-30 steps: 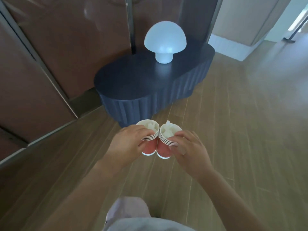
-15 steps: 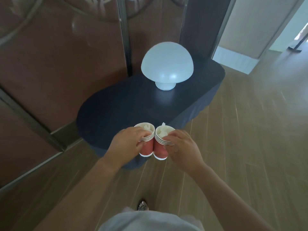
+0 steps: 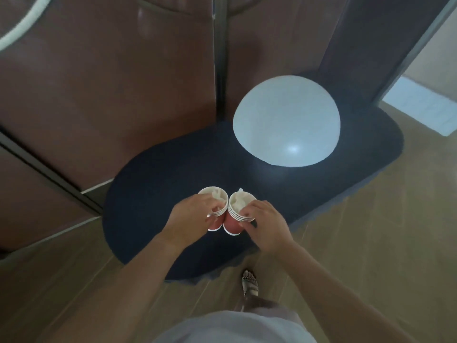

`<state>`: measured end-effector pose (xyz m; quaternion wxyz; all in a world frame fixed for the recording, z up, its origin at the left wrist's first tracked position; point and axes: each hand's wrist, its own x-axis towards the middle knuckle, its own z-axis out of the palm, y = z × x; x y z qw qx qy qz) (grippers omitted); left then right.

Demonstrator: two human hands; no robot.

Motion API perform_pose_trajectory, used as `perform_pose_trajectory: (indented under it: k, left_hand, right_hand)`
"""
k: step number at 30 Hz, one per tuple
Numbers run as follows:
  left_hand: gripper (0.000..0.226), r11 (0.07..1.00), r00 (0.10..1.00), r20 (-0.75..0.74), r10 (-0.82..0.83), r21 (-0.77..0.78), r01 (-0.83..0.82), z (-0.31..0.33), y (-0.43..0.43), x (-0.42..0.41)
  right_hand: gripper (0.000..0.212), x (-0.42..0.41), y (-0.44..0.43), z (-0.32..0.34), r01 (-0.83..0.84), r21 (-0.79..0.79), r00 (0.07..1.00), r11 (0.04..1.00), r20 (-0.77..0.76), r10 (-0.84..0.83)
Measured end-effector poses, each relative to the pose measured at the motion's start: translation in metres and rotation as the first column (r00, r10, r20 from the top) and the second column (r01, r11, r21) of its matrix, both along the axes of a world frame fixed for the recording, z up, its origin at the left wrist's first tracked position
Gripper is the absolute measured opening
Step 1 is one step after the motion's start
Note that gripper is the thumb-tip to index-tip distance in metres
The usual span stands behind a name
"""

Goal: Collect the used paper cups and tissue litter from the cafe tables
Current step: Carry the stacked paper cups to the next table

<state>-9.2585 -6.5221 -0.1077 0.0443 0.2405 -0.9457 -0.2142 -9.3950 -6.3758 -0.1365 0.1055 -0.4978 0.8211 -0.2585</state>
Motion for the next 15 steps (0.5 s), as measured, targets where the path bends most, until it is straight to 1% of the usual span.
perform_pose_trajectory:
  k: [4,6,9,12,15]
  left_hand:
    - [0.022,0.988,0.985,0.088,0.149,0.021,-0.152,-0.021,-0.015,-0.043]
    - [0.019,0.97,0.965,0.122,0.232,0.038,-0.238,-0.031,-0.018,-0.061]
    - [0.015,0.937,0.917,0.214,0.335,0.022,-0.348,-0.046,-0.021,-0.085]
    - [0.02,0.915,0.885,0.255,0.39,0.001,-0.403,-0.064,-0.027,-0.103]
    - [0.029,0.912,0.863,0.303,0.404,-0.065,-0.404,-0.083,-0.035,-0.115]
  right_hand:
    - [0.011,-0.056,-0.035,-0.02,-0.109,0.069,0.994,0.992,-0.008,0.11]
    - [0.008,-0.077,-0.048,-0.029,-0.151,0.1,0.988,0.983,-0.006,0.152]
    - [0.004,-0.102,-0.064,-0.043,-0.215,0.164,0.976,0.963,-0.004,0.219]
    - [0.003,-0.12,-0.082,-0.061,-0.254,0.192,0.965,0.948,-0.01,0.261]
    - [0.005,-0.132,-0.097,-0.078,-0.282,0.219,0.956,0.934,-0.02,0.294]
